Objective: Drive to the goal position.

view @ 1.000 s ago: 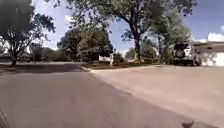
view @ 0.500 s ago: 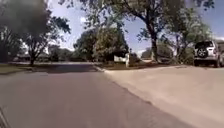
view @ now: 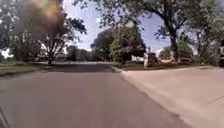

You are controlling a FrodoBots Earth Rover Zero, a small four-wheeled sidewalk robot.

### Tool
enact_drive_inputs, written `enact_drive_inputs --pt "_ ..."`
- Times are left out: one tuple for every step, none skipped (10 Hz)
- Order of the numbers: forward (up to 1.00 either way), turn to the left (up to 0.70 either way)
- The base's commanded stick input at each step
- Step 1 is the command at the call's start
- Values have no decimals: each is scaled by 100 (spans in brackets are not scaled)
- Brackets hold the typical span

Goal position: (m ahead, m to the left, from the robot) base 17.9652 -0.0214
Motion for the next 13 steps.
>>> enact_drive_inputs --pt "70 0" --pt "70 0" --pt "70 0" --pt "70 0" --pt "70 0" --pt "70 0" --pt "70 0" --pt "70 0" --pt "70 0" --pt "70 0" --pt "70 0" --pt "70 0" --pt "70 0"
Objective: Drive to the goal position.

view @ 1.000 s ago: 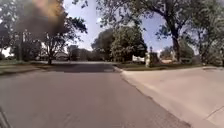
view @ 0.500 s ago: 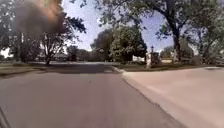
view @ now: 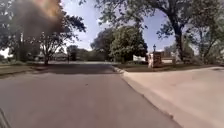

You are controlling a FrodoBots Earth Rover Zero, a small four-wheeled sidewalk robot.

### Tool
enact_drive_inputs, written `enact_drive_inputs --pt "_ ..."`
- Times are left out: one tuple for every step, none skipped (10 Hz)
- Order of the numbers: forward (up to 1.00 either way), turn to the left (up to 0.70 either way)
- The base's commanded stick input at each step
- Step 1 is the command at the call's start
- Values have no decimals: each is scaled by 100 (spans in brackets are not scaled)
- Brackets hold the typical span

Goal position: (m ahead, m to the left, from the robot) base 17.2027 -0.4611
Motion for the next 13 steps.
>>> enact_drive_inputs --pt "70 0" --pt "70 0" --pt "70 0" --pt "70 0" --pt "70 0" --pt "70 0" --pt "70 0" --pt "70 0" --pt "70 0" --pt "70 0" --pt "70 0" --pt "70 0" --pt "70 0"
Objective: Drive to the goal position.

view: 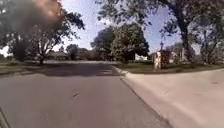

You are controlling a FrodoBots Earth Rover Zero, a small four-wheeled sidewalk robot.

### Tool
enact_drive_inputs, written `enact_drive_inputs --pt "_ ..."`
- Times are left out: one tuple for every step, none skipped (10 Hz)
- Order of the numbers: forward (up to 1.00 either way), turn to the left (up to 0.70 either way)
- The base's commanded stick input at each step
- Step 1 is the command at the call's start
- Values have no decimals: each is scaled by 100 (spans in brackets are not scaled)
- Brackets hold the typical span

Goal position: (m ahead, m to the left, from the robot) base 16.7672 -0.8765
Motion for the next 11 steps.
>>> enact_drive_inputs --pt "70 0" --pt "70 0" --pt "70 0" --pt "70 0" --pt "70 0" --pt "70 0" --pt "70 0" --pt "70 0" --pt "70 0" --pt "70 31" --pt "70 35"
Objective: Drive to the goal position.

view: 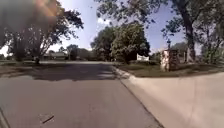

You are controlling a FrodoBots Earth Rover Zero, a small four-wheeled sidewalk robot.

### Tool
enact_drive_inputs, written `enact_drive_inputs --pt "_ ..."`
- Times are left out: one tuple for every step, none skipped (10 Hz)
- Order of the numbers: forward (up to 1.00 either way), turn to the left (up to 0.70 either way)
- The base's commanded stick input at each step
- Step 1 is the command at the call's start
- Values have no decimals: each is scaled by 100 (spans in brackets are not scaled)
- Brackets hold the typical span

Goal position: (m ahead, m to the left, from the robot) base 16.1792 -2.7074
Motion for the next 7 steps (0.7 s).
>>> enact_drive_inputs --pt "70 35" --pt "70 19" --pt "70 0" --pt "70 0" --pt "70 0" --pt "70 0" --pt "70 0"
